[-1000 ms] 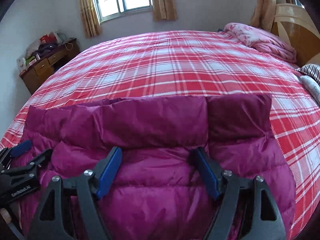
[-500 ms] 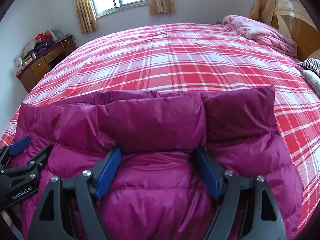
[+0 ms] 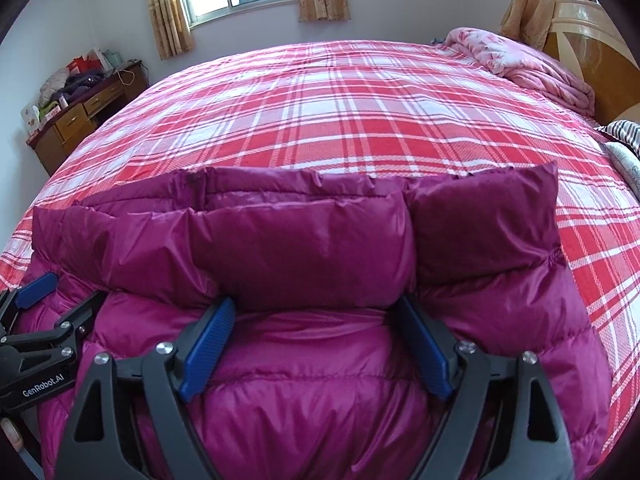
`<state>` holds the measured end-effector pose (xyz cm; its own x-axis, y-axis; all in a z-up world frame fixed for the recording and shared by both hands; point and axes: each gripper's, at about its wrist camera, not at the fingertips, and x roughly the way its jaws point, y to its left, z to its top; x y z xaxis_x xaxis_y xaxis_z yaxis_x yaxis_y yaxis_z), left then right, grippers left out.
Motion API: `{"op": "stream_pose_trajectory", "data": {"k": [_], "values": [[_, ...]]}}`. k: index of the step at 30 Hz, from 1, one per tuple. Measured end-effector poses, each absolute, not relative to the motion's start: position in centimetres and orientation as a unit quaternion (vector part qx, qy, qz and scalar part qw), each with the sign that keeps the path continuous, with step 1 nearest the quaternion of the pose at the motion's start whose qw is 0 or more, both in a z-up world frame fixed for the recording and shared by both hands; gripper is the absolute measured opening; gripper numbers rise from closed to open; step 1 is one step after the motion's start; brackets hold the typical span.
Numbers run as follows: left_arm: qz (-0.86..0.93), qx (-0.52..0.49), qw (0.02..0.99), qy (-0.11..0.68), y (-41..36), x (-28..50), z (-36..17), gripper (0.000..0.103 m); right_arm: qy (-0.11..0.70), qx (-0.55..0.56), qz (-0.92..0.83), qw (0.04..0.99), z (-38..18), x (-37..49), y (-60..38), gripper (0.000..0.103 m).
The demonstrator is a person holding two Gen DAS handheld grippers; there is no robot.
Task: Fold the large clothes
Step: 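Press the folded jacket flat with both open tools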
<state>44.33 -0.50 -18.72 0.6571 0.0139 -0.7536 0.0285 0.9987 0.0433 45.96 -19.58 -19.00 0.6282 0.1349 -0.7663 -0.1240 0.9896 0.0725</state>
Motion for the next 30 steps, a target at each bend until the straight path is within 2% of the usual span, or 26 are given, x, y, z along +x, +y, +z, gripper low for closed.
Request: {"op": "stream_pose_trajectory", "data": {"k": [30], "values": [[-0.003, 0.027, 0.907, 0.421, -0.49, 44.78, -19.36, 0.101, 0.447, -0.027, 0.055, 0.893, -19.78, 46.57, -18.59, 0.097]]}}
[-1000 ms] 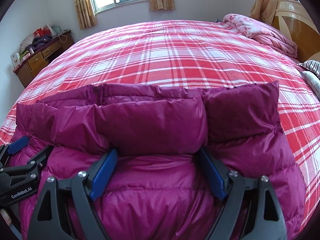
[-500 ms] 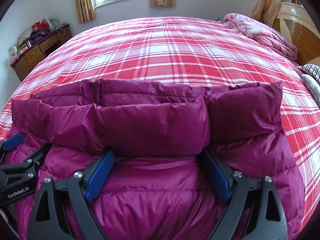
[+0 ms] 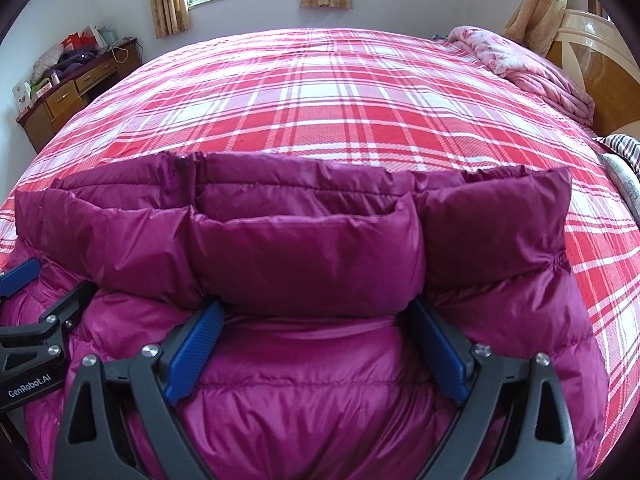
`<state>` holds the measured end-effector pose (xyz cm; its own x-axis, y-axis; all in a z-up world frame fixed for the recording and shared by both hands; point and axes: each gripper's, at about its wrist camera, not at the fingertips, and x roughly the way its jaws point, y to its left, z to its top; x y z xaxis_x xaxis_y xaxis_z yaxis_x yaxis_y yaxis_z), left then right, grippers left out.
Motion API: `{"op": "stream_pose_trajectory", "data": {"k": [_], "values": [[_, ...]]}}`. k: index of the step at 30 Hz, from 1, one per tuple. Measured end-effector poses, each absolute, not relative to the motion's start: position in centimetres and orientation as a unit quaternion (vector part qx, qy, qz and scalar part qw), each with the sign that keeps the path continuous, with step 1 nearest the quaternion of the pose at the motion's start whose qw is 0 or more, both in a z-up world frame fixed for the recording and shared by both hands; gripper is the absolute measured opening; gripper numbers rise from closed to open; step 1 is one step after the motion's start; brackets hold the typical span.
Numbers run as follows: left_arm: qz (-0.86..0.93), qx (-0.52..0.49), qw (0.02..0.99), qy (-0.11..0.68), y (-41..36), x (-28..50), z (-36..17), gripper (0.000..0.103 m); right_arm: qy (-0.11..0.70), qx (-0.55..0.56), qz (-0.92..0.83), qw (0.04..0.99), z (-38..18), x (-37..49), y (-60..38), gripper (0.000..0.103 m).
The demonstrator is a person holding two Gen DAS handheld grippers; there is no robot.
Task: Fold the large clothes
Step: 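Press the folded jacket flat with both open tools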
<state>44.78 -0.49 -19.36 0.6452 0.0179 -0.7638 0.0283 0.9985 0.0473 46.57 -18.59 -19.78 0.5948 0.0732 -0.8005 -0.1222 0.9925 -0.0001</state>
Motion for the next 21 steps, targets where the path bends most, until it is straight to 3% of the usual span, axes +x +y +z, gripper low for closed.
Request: {"op": "stream_pose_trajectory", "data": {"k": [14, 21], "values": [[0.002, 0.031, 0.907, 0.421, -0.7, 44.9, -19.5, 0.102, 0.447, -0.034, 0.051, 0.893, -19.7, 46.5, -18.5, 0.098], [0.001, 0.030, 0.907, 0.419, -0.7, 44.8, -19.5, 0.102, 0.405, 0.038, 0.080, 0.910, -16.3, 41.5, -19.4, 0.095]]}}
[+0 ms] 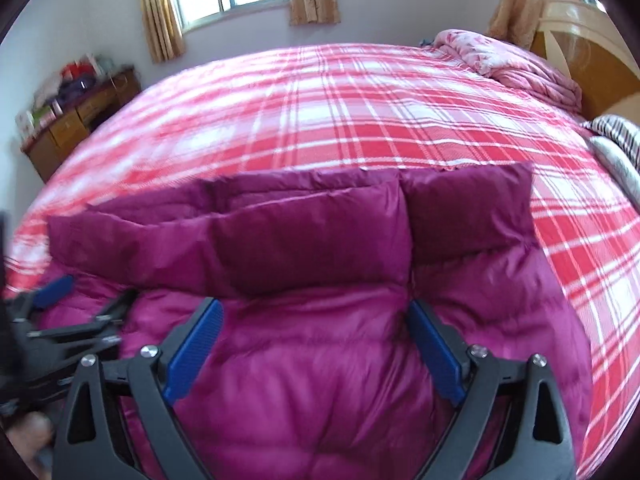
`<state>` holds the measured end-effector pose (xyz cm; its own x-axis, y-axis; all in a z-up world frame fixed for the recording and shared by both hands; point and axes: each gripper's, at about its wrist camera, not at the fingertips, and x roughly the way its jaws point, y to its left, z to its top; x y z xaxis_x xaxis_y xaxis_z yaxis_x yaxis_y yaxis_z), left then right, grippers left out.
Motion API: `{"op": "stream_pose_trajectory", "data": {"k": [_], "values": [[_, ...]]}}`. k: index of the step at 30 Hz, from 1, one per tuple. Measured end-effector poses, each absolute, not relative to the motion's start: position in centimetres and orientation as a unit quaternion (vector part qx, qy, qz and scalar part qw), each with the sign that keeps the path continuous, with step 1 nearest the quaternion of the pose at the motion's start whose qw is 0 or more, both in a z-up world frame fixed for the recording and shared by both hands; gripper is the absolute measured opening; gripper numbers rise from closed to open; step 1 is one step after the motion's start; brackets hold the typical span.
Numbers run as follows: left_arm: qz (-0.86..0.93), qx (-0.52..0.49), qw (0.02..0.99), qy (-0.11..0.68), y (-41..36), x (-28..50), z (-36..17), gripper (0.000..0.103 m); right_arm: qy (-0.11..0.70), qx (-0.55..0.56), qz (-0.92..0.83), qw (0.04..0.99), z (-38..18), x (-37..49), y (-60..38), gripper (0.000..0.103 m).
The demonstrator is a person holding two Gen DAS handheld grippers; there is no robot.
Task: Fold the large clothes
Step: 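Press the folded jacket flat with both open tools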
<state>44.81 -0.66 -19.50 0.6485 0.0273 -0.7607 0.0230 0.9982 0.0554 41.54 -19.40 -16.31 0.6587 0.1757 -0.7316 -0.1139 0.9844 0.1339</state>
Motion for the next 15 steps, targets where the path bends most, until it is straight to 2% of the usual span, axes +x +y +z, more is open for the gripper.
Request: {"op": "stream_pose_trajectory", "data": {"k": [5, 15], "values": [[-0.001, 0.026, 0.908, 0.418, -0.5, 44.7, -19.4, 0.102, 0.395, -0.027, 0.104, 0.912, -17.3, 38.6, -16.5, 0.095], [0.001, 0.029, 0.907, 0.420, -0.5, 44.7, -19.4, 0.102, 0.413, -0.030, 0.094, 0.905, -19.5, 40.0, -16.5, 0.103]]}}
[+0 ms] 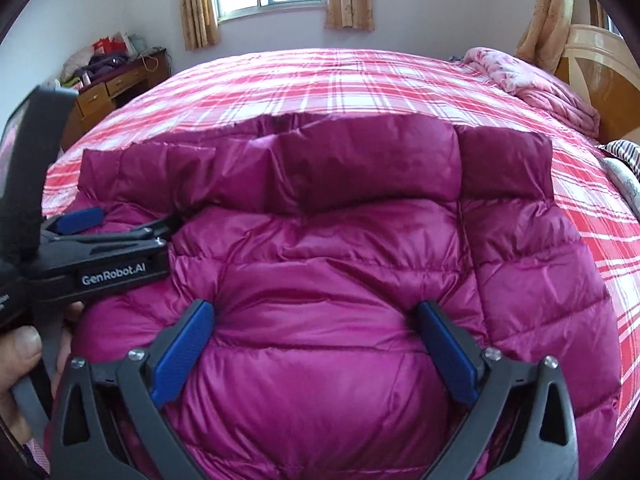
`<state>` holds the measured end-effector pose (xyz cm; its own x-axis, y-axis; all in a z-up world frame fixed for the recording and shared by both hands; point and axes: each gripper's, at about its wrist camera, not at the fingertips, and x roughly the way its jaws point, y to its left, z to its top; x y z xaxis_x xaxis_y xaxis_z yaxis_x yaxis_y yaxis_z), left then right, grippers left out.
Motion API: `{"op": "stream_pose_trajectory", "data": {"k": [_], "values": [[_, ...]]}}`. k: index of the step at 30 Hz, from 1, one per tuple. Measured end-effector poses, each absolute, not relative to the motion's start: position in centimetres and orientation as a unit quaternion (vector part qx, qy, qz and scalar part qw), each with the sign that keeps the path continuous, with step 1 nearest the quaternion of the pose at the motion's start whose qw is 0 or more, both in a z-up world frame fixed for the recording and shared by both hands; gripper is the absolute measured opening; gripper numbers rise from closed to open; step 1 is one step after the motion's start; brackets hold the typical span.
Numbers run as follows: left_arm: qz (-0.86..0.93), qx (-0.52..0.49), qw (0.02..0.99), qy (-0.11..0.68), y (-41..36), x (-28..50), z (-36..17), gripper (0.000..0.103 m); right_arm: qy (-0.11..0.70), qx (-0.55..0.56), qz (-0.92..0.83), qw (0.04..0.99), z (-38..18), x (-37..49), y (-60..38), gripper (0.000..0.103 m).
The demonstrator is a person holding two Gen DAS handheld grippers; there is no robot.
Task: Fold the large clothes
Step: 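Press the folded jacket flat with both open tools, then grasp the jacket end with the left tool and lift it while the right tool holds the jacket down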
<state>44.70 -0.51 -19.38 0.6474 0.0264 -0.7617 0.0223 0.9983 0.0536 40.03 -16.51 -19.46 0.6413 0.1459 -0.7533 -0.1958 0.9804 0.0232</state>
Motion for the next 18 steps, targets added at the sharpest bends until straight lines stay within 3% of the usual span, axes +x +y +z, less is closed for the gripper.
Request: {"op": "stream_pose_trajectory", "data": {"k": [18], "values": [[0.003, 0.032, 0.908, 0.419, -0.70, 44.79, -19.40, 0.102, 0.422, -0.051, 0.082, 0.902, -19.97, 40.30, -16.19, 0.103]]}}
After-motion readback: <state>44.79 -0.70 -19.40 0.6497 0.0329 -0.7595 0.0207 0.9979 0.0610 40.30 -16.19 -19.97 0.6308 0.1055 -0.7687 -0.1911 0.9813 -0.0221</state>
